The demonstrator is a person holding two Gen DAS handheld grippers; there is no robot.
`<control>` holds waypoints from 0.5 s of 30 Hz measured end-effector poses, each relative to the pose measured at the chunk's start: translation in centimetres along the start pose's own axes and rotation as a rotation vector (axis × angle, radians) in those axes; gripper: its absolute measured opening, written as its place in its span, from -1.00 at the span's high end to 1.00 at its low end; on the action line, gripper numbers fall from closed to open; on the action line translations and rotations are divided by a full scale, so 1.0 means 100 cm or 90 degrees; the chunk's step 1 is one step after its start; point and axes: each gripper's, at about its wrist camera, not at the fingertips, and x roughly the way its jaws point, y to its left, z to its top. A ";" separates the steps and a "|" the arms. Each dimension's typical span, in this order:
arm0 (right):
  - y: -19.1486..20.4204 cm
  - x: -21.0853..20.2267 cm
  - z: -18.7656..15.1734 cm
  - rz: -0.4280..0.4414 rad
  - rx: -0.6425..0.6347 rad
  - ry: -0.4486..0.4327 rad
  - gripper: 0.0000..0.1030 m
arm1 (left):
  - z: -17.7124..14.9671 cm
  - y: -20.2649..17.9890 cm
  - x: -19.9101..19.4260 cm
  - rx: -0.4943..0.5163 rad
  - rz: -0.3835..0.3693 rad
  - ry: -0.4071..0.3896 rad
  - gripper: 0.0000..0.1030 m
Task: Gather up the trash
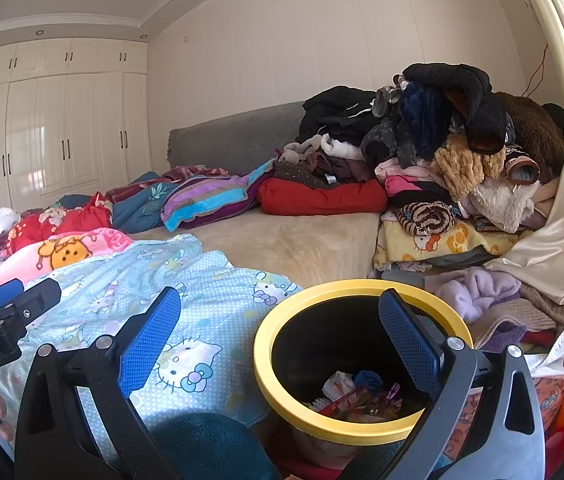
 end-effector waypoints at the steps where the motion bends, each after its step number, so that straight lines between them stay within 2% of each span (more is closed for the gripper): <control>1: 0.000 0.000 0.000 -0.001 0.000 0.000 -0.88 | 0.000 0.000 0.000 0.001 0.001 0.000 -0.79; 15: 0.000 0.000 0.000 -0.001 0.001 0.000 -0.88 | -0.001 0.000 0.000 0.002 0.002 -0.001 -0.79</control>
